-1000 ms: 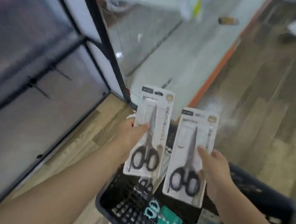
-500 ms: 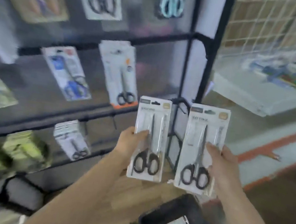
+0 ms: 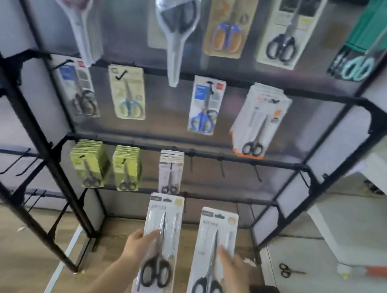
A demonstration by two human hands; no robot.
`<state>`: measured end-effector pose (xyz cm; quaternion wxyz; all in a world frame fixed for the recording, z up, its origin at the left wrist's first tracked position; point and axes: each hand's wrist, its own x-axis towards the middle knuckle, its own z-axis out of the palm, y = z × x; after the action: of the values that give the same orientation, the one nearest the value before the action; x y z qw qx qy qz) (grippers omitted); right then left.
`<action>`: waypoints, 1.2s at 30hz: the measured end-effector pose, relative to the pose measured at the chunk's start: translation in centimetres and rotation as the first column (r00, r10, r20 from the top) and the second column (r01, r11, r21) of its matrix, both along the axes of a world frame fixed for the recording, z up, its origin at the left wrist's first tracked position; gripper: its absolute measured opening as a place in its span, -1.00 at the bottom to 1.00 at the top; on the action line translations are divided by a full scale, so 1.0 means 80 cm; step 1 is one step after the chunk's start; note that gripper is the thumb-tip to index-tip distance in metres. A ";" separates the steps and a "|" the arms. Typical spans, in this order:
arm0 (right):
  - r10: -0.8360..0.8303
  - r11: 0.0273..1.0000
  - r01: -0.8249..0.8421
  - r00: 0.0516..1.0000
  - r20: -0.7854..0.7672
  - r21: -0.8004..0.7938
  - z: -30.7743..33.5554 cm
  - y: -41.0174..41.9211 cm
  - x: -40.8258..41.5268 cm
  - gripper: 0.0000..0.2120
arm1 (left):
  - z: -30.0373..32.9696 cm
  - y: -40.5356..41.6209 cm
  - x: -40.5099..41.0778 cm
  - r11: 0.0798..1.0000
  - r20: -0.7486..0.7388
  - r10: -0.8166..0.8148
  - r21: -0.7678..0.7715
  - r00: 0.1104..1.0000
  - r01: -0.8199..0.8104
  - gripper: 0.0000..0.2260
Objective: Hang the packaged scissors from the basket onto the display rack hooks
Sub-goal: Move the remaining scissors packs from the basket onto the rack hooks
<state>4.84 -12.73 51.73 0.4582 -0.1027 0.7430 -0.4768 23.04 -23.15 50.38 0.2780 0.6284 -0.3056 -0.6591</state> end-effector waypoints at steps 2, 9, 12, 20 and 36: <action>-0.002 1.000 0.002 1.000 0.007 0.030 -0.004 -0.023 0.010 -0.69 | -0.003 -0.019 0.023 1.000 0.005 0.016 0.000 1.000 -0.016 -0.84; 0.124 0.992 -0.123 0.992 -0.023 0.028 0.007 -0.101 0.062 -0.77 | 0.013 -0.079 0.091 0.997 0.067 0.023 -0.070 0.997 -0.018 -0.93; 0.152 0.988 -0.150 0.988 -0.036 0.039 -0.002 -0.139 0.081 -0.71 | 0.016 -0.104 0.101 0.995 0.069 0.011 -0.101 0.998 -0.004 -0.91; 0.194 0.981 -0.192 0.975 -0.104 0.031 -0.034 -0.209 0.083 -0.74 | -0.013 -0.141 0.094 0.996 0.049 0.045 -0.079 0.998 -0.041 -0.90; 0.231 0.945 -0.264 0.956 -0.180 -0.194 -0.175 -0.283 0.028 -0.62 | -0.192 -0.205 0.042 0.970 -0.061 0.154 -0.182 0.986 -0.163 -0.73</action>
<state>7.11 -35.35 37.69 0.4415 -0.2813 0.7015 -0.4837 26.41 -39.55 35.05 0.3943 0.6066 -0.3082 -0.6177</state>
